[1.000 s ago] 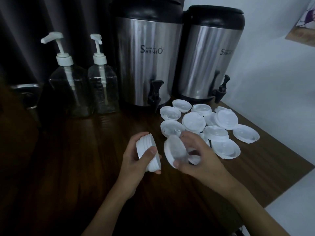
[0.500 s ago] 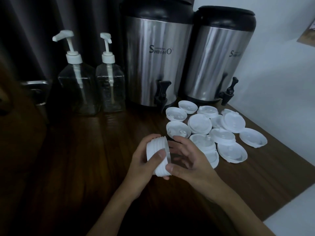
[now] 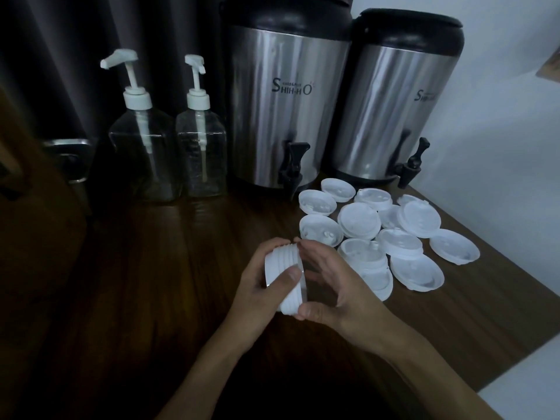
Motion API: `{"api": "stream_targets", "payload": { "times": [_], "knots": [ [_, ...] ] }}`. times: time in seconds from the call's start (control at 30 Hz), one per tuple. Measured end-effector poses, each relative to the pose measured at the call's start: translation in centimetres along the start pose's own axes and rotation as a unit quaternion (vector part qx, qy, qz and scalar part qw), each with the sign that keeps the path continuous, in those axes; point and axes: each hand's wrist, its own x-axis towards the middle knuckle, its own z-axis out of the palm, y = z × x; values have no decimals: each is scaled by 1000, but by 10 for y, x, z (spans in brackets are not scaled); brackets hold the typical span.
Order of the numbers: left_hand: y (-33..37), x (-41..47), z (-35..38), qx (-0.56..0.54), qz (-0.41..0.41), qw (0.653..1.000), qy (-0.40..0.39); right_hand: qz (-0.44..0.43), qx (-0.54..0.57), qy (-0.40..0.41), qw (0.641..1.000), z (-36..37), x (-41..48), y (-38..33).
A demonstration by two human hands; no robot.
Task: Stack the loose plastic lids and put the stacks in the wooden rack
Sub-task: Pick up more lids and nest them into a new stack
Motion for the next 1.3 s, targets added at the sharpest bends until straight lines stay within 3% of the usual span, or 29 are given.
{"api": "stream_targets", "payload": {
  "times": [0.27,0.43,0.5,0.57,0.63,0.73,0.97,1.3],
  "knots": [
    [0,0,-2,-19,-15,1000,-20,8,10,2,1000,4,3,2],
    [2,2,-9,38,6,999,1,33,-25,-16,999,-5,7,1],
    [5,4,-15,70,33,997,24,46,-118,34,991,-13,13,1],
    [6,6,-20,96,43,993,45,35,-302,87,949,-22,22,5],
    [4,6,-22,107,44,992,54,41,-428,86,899,-27,33,6],
    [4,6,-20,121,53,990,55,70,-493,56,866,-31,47,13],
    [2,8,-22,94,55,992,64,12,-425,63,903,-31,46,23],
    [4,7,-20,89,56,993,59,39,-433,-2,901,-26,46,25]
  ]
}}
